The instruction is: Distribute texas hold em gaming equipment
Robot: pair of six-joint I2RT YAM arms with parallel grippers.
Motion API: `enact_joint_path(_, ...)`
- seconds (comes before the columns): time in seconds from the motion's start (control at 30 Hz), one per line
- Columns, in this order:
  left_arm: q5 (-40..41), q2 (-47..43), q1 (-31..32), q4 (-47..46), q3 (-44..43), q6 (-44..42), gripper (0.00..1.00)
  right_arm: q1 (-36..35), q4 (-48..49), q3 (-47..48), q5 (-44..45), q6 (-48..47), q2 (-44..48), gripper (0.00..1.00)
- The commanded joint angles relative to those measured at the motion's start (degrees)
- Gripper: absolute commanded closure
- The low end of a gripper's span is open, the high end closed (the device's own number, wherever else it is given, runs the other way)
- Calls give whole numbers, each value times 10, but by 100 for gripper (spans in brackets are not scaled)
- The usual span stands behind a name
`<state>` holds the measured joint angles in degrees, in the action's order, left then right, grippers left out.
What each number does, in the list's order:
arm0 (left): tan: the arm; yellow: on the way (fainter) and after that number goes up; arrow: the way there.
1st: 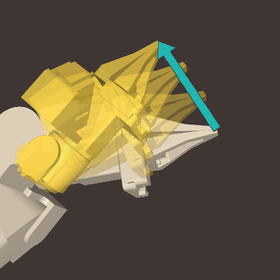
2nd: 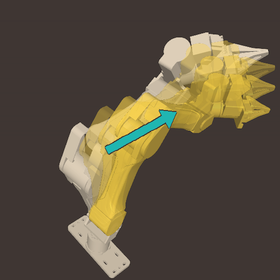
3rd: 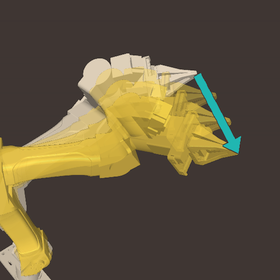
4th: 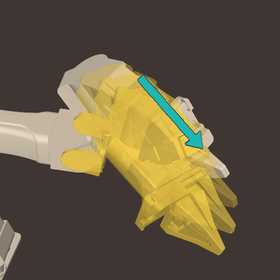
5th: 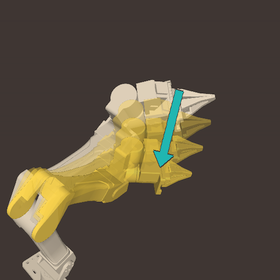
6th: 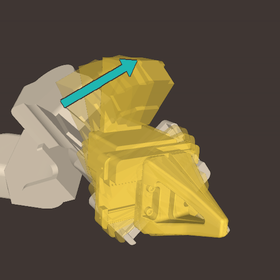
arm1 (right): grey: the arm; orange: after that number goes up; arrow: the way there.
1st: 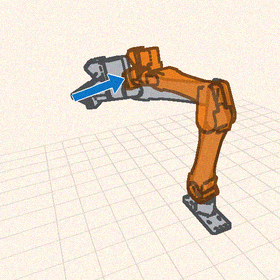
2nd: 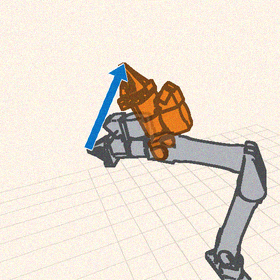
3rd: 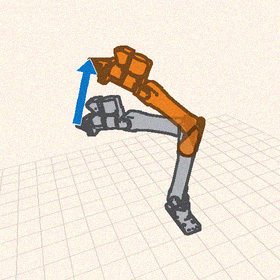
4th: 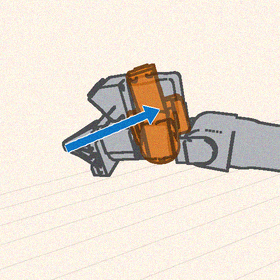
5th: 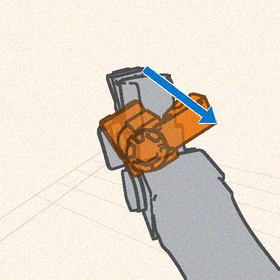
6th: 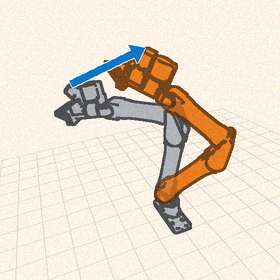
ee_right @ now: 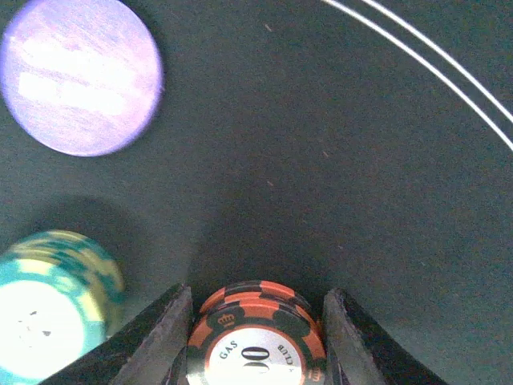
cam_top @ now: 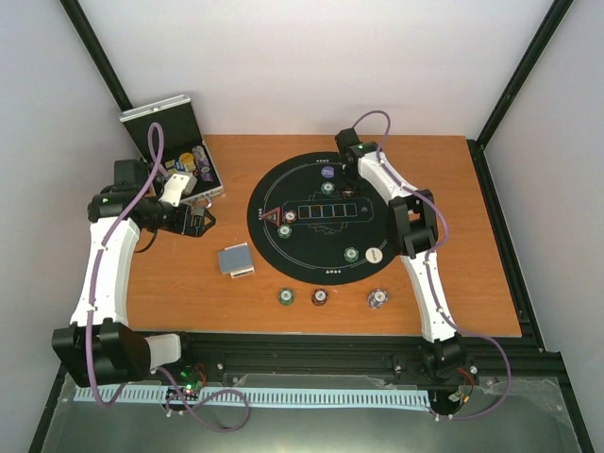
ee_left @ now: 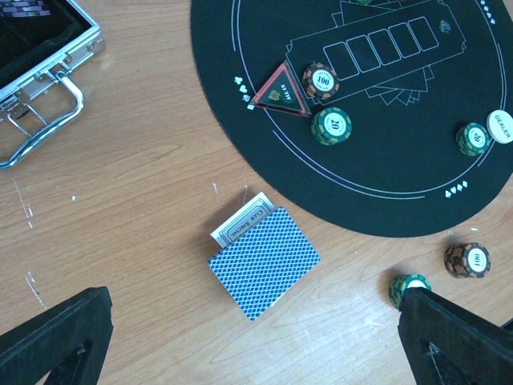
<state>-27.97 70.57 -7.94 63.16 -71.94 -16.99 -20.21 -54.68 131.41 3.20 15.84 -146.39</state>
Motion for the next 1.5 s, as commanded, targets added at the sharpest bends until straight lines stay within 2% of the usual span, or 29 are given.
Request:
enact_joint_path(0.0, 2, 6, -3, -14, -4, -14, 0, 3, -5, 49, -13, -1, -16, 78)
enact_joint_path(0.27, 7, 8, -3, -15, -2, -17, 0, 7, -4, 71, -18, 2, -35, 75)
enact_joint_path(0.43, 5, 6, -3, -13, -5, -15, 0, 8, -6, 72, -17, 0, -38, 52)
enact_joint_path(0.57, 3, 4, -3, -11, -4, -14, 0, 8, -18, 91, -12, -3, -33, 39)
enact_joint_path(0.67, 0, 1, -3, -9, -3, -12, 0, 8, -23, 99, -3, -4, -12, 34)
enact_joint_path(0.87, 3, -3, -3, 3, -11, -12, 0, 7, -44, 69, 5, -4, 76, 33)
enact_joint_path(0.97, 10, -6, -3, 12, -21, -15, 0, -9, -21, -35, 11, -13, 161, 32)
enact_joint_path(1.07, 9, -14, -3, 19, -26, -18, 0, -45, 20, -185, 28, -17, 266, 31)
enact_joint_path(1.2, 6, -18, -3, 20, -20, -15, 0, -129, 69, -388, 48, 4, 399, 29)
enact_joint_path(1.33, 5, -22, -3, 16, -7, -12, 0, -223, 97, -526, 55, 57, 503, 26)
enact_joint_path(1.47, 3, -32, -3, 18, -3, -12, 0, -302, 121, -623, 59, 124, 554, 25)
